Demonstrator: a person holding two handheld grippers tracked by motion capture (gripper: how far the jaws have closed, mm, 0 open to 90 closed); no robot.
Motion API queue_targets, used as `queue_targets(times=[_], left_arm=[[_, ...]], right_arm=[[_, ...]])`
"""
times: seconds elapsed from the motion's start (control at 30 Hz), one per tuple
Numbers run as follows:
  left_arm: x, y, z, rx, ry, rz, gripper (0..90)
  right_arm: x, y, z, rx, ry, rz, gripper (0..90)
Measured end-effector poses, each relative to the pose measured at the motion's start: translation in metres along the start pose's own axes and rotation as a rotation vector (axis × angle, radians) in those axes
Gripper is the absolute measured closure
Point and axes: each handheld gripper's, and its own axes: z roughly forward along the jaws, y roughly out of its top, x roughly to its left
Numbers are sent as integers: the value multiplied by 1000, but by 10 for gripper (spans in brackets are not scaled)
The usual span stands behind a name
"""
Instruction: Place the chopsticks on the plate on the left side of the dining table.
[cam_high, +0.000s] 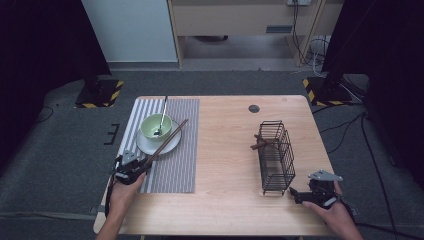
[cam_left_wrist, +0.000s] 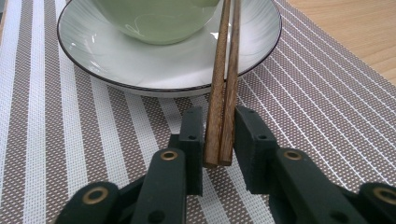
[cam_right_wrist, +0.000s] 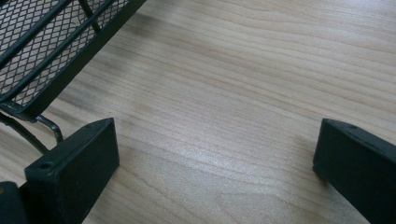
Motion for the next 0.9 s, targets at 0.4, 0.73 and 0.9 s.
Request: queue_targets(times=[0.4,0.73,0.9], left_arm=[[3,-2,-3,-1,-7,0,736],[4,-2,-1,-6,39,-10,572],[6,-3,-1,-10,64,-7,527]], right_arm=[[0,0,0,0,0,0,4],[0,0,0,0,0,0,4],[0,0,0,0,0,-1,4]])
